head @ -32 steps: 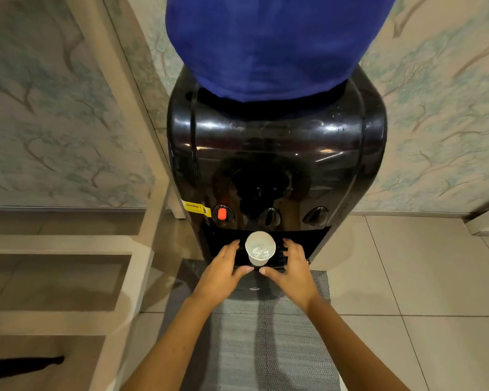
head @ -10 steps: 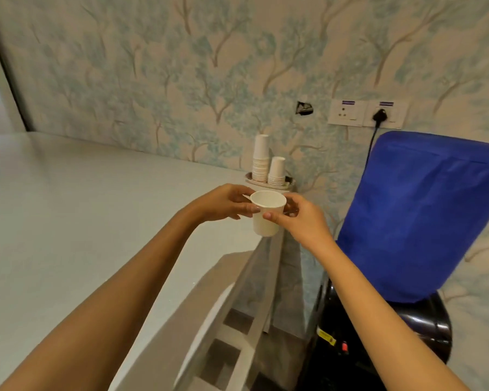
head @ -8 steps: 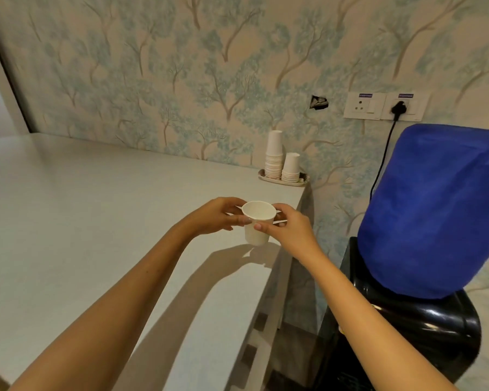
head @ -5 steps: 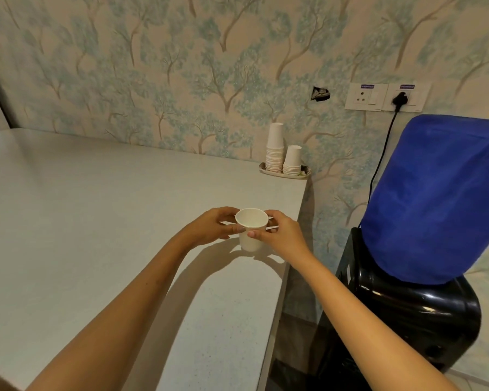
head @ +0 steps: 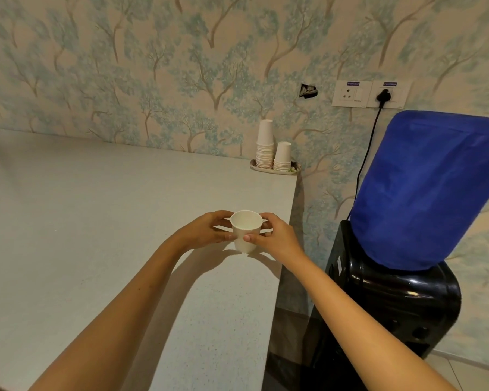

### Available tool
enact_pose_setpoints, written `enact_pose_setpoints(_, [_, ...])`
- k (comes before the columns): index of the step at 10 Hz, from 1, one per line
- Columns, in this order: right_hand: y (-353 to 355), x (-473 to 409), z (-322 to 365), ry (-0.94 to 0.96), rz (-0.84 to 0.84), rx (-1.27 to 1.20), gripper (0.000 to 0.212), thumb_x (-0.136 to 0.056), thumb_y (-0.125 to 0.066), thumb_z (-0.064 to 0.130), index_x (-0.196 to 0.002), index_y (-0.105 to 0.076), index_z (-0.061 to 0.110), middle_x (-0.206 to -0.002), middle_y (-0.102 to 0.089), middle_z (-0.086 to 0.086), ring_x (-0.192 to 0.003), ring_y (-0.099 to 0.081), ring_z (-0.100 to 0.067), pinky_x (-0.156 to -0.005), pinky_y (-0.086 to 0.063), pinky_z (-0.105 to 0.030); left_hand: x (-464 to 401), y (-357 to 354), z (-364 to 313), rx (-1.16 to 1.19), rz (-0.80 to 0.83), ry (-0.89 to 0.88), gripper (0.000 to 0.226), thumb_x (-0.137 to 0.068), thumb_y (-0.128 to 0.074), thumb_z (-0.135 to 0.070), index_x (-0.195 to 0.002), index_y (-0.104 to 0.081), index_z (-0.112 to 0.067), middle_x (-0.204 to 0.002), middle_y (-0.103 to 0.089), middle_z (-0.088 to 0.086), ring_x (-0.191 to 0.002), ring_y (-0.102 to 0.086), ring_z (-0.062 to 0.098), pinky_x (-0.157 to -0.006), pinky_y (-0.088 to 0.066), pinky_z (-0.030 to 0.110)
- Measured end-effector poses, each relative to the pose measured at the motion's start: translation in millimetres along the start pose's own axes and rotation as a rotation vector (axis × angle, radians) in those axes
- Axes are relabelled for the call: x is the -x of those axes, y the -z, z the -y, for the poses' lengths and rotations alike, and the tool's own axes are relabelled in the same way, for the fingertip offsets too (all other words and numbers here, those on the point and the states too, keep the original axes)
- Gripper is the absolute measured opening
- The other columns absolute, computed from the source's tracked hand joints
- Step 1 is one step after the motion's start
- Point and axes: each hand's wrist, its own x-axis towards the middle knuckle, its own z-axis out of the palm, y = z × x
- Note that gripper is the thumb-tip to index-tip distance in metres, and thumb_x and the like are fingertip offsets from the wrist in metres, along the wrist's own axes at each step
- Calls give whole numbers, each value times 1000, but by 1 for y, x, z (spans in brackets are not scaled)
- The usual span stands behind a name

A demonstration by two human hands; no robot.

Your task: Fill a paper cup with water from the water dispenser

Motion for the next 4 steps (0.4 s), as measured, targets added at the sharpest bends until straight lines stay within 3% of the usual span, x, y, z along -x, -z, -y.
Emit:
enact_pose_setpoints(1, [10, 5, -2, -57, 36, -33, 77, -72, -79, 28, -137, -40, 15, -129, -57, -10, -103, -57, -19, -87, -51, -33, 2, 12, 0, -273, 41, 44, 67, -87, -61, -2, -145, -31, -18, -147, -44, 7, -126, -50, 26, -102, -46, 41])
enact_pose_setpoints(2, [22, 13, -4, -51, 69, -46, 80, -71, -81, 27, -138, -39, 16, -127, -56, -8, -106, -57, -21, -88, -51, -32, 3, 15, -9, -419, -197, 17, 68, -85, -54, 5, -145, -31, -16, -151, -38, 9, -136, -39, 28, -108, -39, 42])
enact_pose_setpoints(3, [60, 23, -6, 7, 28, -80, 71, -73, -79, 29, -134, -43, 18, -123, -57, -5, -108, -59, -18, -83, -51, -21, -5, 1, -44, -532, -662, -157, 60, -88, -52, -3, -144, -33, -9, -152, -35, 13, -142, -28, 32, -109, -33, 49])
enact_pose_setpoints(4, [92, 31, -2, 35, -157, -121, 59, -77, -75, 29, -128, -49, 17, -115, -62, -5, -99, -62, -14, -74, -51, -11, -15, -15, -73, -603, -753, -242, 58, -91, -52, -16, -145, -32, -5, -152, -35, 16, -142, -25, 36, -105, -36, 53])
